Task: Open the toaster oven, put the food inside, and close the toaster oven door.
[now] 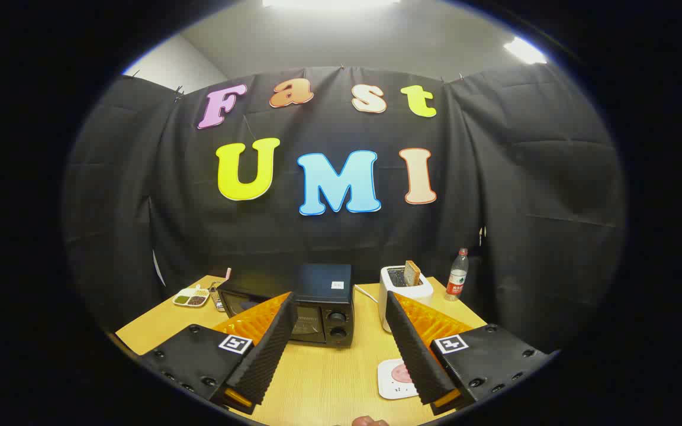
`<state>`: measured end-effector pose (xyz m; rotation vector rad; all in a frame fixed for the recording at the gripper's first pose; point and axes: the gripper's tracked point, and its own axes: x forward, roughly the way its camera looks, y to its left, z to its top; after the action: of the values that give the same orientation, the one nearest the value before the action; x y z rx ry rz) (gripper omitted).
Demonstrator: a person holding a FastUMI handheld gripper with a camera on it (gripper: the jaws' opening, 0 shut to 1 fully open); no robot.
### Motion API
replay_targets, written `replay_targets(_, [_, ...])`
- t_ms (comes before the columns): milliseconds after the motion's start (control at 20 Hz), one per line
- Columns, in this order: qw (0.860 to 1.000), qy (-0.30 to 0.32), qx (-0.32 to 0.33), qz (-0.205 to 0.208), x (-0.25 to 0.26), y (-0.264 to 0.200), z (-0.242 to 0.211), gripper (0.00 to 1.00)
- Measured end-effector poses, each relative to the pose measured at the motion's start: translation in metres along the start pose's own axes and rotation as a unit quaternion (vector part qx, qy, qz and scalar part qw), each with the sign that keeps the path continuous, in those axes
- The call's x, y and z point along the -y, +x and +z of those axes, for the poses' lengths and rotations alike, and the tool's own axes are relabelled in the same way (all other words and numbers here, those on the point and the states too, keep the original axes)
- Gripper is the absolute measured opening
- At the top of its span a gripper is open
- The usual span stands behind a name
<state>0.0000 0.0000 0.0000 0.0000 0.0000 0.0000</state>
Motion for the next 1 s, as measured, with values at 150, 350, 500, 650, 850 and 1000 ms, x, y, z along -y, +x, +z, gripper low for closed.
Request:
replay_targets(150, [1.000, 0.000, 0.002, 0.003, -0.003, -0.002, 0.001, 0.96])
replay_targets(350, [1.000, 0.000, 0.004, 0.006, -0.006, -0.001, 0.005, 0.96])
replay_targets(500, [1.000, -0.010, -0.005, 0.005, -0.008, 0.004, 0.002, 0.96])
replay_targets(650, [1.000, -0.004, -0.007, 0.006, -0.015, 0.008, 0.008, 0.96])
replay_targets(850, [1.000, -0.010, 0.003, 0.011, -0.031, 0.018, 0.017, 0.96])
replay_targets(1000, [1.000, -0.011, -0.002, 0.025, -0.047, 0.027, 0.017, 0.96])
